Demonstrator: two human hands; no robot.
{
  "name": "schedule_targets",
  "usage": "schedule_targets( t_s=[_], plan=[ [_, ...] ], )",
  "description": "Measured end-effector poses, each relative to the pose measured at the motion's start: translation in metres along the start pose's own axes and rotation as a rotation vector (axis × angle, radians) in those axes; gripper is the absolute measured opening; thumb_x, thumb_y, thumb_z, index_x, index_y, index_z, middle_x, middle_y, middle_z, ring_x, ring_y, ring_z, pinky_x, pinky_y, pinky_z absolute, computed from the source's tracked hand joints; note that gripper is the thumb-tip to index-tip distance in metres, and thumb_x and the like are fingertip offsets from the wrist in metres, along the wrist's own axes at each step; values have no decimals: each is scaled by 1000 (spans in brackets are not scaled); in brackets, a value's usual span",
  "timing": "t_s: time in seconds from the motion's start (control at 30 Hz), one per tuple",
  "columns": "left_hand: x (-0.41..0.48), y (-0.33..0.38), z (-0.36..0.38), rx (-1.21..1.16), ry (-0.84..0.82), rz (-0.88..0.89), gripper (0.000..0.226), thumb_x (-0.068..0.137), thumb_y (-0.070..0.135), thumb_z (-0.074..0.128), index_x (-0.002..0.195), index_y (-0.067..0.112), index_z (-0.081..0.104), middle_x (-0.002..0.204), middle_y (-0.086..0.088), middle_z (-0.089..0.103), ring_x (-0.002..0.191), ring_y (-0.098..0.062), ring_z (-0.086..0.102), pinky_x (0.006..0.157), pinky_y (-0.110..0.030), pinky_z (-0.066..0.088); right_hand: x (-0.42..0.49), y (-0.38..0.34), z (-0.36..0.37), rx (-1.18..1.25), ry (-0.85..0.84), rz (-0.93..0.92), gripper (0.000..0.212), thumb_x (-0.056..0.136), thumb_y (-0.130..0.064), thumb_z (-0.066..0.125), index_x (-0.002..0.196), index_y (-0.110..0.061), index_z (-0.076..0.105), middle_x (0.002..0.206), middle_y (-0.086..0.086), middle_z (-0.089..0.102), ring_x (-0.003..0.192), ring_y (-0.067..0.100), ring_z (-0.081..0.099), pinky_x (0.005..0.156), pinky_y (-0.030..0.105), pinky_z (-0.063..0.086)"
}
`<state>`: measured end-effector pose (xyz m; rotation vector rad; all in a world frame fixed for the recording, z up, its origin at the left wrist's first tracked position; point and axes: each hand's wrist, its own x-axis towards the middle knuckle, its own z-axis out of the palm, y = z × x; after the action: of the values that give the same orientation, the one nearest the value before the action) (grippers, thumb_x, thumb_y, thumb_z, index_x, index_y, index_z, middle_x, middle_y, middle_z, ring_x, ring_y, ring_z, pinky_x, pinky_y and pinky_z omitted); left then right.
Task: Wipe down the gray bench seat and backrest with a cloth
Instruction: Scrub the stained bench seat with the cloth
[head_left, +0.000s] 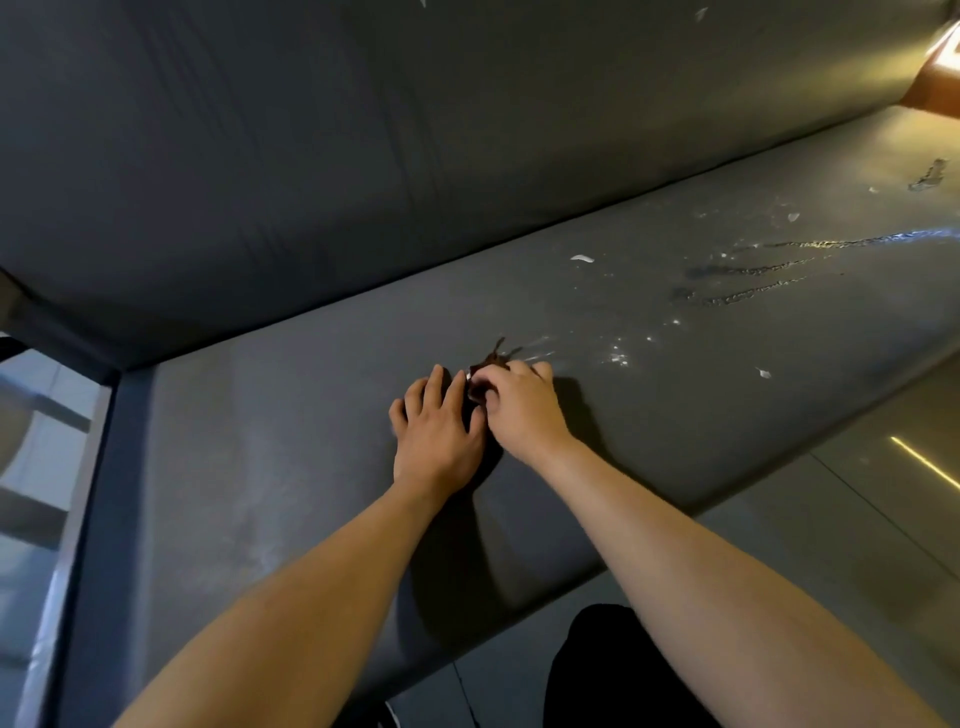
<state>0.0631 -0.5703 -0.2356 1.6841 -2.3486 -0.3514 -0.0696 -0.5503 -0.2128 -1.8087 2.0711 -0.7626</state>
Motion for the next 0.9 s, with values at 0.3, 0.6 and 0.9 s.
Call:
schedule_targets(
  t_s=[0.3,0.6,0.9],
  plan=[
    [1,-1,-2,2,-25,-6,58,105,50,26,160,30,20,169,-2,11,154,-24,4,124,-49,2,22,30,-14,-233,181,287,43,100,-20,53,143,-22,50,138,14,48,127,35,39,106,41,40],
    [0,-6,-1,-48,7,20,58,104,39,23,160,24,23,169,-1,15,153,-23,9,125,-47,6,29,30,-8,-187,55,-127,39,103,-21,47,140,-30,52,137,10,52,118,32,42,101,40,42],
    [0,-3,0,-53,9,11,59,105,40,27,161,25,19,169,-1,14,152,-22,7,125,-47,5,42,27,-4,-149,158,189,38,101,-13,47,138,-19,56,134,17,46,124,37,37,103,41,39]
  ],
)
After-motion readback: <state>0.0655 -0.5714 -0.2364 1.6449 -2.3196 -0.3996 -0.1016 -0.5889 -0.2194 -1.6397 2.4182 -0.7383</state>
